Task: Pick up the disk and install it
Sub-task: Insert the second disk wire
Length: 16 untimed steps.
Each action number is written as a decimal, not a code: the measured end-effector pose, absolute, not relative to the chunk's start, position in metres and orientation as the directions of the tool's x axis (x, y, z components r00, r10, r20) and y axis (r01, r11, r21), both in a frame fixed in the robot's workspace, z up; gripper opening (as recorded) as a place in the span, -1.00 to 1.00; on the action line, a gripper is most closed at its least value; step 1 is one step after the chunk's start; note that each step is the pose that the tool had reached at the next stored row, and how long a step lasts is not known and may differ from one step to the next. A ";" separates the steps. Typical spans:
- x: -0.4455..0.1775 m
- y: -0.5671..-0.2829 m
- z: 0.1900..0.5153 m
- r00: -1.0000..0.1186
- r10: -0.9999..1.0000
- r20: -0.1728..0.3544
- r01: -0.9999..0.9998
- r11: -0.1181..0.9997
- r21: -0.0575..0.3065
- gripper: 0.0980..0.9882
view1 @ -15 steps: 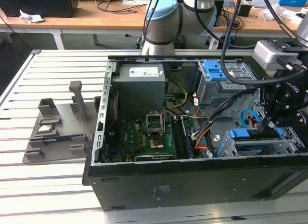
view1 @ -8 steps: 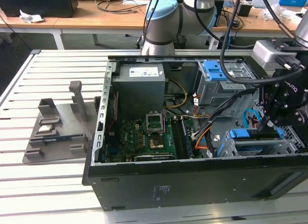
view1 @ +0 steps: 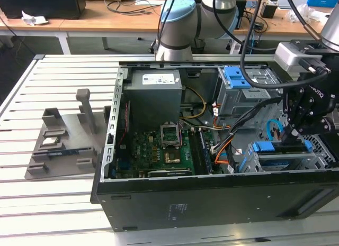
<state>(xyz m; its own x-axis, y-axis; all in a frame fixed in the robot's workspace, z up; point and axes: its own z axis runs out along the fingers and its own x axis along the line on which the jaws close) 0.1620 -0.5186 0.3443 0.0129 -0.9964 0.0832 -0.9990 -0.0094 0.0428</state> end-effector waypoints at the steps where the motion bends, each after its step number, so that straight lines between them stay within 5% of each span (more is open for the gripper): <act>1: 0.162 -0.519 0.344 0.013 -0.996 0.083 -0.999 -0.009 0.043 -0.98; 11: 0.162 -0.518 0.341 0.013 -0.996 0.083 -0.999 -0.009 0.044 -0.96; 14: 0.162 -0.518 0.341 0.013 -0.996 0.084 -0.999 -0.009 0.044 -0.68; 16: 0.162 -0.518 0.347 0.013 -0.996 0.083 -0.999 -0.009 0.044 -0.68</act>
<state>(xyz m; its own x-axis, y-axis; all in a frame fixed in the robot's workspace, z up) 0.1620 -0.5184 0.3470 0.0130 -0.9964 0.0834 -0.9990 -0.0093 0.0439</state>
